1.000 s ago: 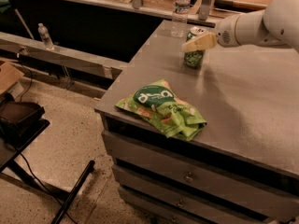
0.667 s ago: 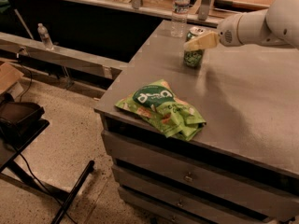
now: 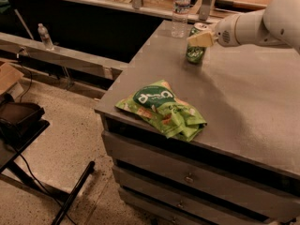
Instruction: Move green can near green rice chip bag
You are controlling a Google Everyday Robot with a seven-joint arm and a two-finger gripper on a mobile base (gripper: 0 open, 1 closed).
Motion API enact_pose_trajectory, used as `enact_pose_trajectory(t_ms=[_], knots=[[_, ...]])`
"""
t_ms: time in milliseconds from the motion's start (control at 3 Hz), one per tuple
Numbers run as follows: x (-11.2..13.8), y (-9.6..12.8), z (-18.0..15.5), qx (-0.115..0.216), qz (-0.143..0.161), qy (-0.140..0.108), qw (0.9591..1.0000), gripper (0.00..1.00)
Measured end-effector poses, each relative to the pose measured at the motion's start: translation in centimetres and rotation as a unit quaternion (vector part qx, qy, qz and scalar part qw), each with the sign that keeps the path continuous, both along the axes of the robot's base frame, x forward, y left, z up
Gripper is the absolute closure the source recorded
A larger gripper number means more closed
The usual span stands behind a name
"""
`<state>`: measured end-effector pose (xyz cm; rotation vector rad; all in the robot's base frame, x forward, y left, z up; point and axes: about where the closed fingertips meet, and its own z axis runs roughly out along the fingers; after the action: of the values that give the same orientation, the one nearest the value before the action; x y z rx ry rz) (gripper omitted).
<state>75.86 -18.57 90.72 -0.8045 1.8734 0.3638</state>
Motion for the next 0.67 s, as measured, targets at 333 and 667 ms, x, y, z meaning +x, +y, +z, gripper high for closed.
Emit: enact_pose_trajectory(t_ms=[333,667], knots=[[0.1,0.3,-0.2,0.000,0.002,0.001,1.0000,0.64],[-0.2,1.6,0.3,0.011,0.030,0.012,0.9994,0.88]])
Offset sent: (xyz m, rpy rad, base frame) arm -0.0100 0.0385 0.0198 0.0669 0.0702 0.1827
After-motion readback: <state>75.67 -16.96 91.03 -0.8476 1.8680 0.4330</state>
